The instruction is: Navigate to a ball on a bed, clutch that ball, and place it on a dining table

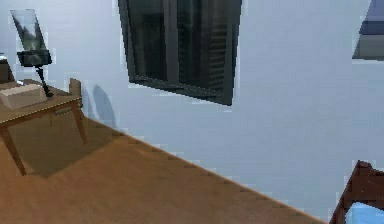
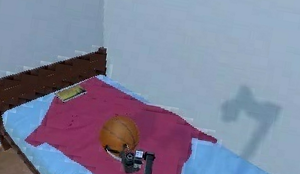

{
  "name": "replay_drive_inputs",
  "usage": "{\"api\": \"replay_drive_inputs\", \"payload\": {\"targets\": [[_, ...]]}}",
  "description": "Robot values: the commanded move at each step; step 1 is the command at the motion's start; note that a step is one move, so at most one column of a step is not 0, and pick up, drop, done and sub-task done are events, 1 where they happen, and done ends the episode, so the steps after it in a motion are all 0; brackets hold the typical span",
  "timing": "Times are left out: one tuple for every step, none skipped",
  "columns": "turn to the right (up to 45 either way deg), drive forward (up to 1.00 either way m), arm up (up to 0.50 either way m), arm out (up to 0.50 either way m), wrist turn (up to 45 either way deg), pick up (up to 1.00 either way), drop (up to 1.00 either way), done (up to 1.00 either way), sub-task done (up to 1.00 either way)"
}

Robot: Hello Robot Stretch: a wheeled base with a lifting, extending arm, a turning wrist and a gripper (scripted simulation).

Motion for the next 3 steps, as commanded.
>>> {"api": "replay_drive_inputs", "payload": {"targets": [[0.0, 0.0, 0.1, 0.0, 0.0, 0.0, 0.0, 0.0, 0.0], [0.0, 0.0, 0.46, 0.0, 0.0, 0.0, 0.0, 0.0, 0.0], [0.0, 0.0, 0.0, 0.0, -45.0, 0.0, 0.0, 0.0, 0.0]]}}
